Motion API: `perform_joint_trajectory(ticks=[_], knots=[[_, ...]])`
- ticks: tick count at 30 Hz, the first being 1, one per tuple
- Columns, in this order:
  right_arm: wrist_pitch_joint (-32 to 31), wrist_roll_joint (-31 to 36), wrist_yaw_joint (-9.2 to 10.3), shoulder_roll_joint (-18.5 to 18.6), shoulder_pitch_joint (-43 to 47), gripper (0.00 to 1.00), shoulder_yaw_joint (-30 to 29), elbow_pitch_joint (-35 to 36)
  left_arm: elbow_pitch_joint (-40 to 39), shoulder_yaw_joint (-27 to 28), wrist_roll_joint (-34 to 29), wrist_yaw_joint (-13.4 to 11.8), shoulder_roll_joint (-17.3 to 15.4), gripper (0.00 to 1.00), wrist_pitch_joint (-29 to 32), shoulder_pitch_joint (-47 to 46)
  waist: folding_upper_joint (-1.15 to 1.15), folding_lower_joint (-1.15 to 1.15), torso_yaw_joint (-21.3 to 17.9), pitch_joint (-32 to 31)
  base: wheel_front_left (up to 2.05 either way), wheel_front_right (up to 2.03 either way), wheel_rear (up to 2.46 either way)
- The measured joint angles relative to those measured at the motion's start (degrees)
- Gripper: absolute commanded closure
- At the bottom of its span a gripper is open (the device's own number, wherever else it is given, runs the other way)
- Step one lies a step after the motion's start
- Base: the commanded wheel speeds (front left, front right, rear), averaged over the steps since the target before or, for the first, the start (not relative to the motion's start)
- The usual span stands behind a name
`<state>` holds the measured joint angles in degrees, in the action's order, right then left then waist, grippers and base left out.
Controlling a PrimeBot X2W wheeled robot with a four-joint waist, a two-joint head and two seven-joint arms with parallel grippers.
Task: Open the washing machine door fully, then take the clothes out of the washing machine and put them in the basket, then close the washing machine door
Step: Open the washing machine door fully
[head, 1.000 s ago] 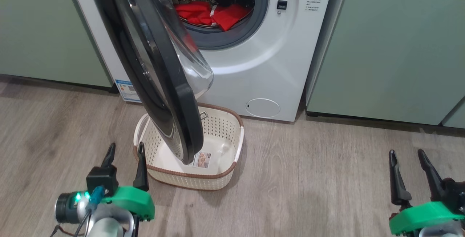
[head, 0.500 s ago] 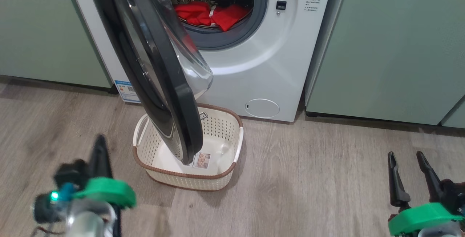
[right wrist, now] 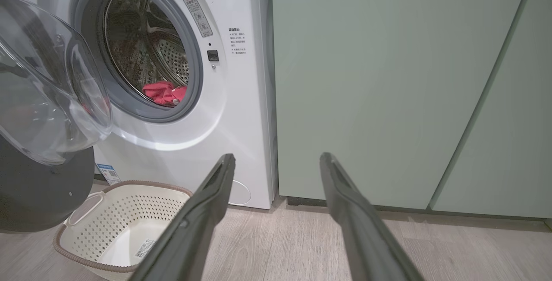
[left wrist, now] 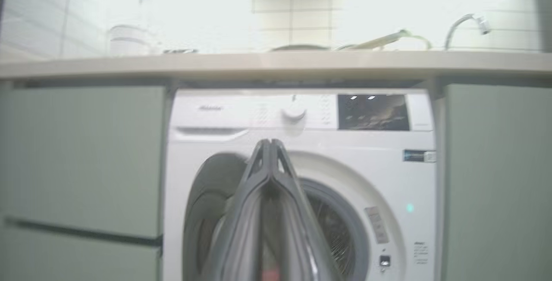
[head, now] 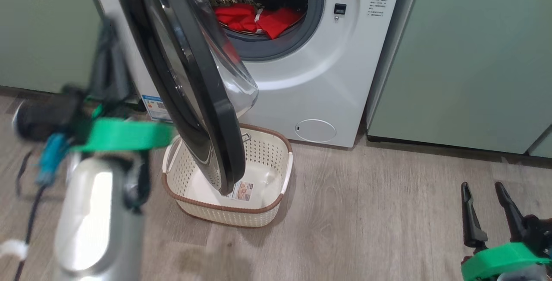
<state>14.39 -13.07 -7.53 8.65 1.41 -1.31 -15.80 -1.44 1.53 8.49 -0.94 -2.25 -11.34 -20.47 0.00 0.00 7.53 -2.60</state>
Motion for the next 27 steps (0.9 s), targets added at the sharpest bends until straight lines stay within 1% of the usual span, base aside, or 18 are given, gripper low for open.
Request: perform_joint_trajectory(ticks=[4, 7, 11, 15, 18, 21, 27], knots=[[0.00, 0.00, 0.00, 0.00, 0.04, 0.00, 0.01, -0.04, -5.82, -9.98, -0.53, 0.42, -0.01, 1.00, 4.53, -3.71, 0.00, 0.00, -0.05, -0.02, 0.00, 0.00, 0.00], [0.00, 0.00, 0.00, 0.00, 0.08, 0.00, 0.01, -0.05, -8.12, -18.75, -0.84, -0.10, 0.00, 1.00, 7.03, -4.07, 0.00, 0.00, -0.31, 0.13, 0.00, 0.00, 0.00], [0.00, 0.00, 0.00, 0.00, 0.08, 0.00, 0.00, -0.05, -7.48, -29.75, 1.53, -1.67, -0.01, 1.00, 8.33, -3.91, 0.00, 0.00, -0.68, 0.51, 0.00, 0.00, 0.00], [0.00, 0.00, 0.00, 0.00, 0.07, 0.00, -0.01, -0.07, -2.94, -37.99, 2.78, -3.01, -0.07, 1.00, 8.27, -2.53, 0.00, 0.00, -0.98, 1.02, 0.00, 0.00, 0.00], [0.00, 0.00, 0.00, 0.01, 0.07, 0.00, -0.07, -0.05, 1.29, -42.01, 4.55, -4.11, -0.15, 1.00, 7.34, -0.41, 0.00, 0.00, -1.09, 1.41, 0.00, 0.00, 0.00], [0.00, 0.00, 0.00, 0.01, 0.07, 0.00, -0.33, -0.04, 5.80, -44.46, 6.44, -5.33, -0.42, 1.00, 5.61, 1.57, 0.00, 0.00, -1.03, 1.70, 0.00, 0.00, 0.00], [0.00, 0.00, 0.00, 0.02, 0.07, 0.00, -0.66, -0.02, 16.48, -45.22, 10.40, -8.00, -0.47, 1.00, 0.18, 2.55, 0.00, 0.00, -0.57, 2.24, 0.00, 0.00, 0.00]])
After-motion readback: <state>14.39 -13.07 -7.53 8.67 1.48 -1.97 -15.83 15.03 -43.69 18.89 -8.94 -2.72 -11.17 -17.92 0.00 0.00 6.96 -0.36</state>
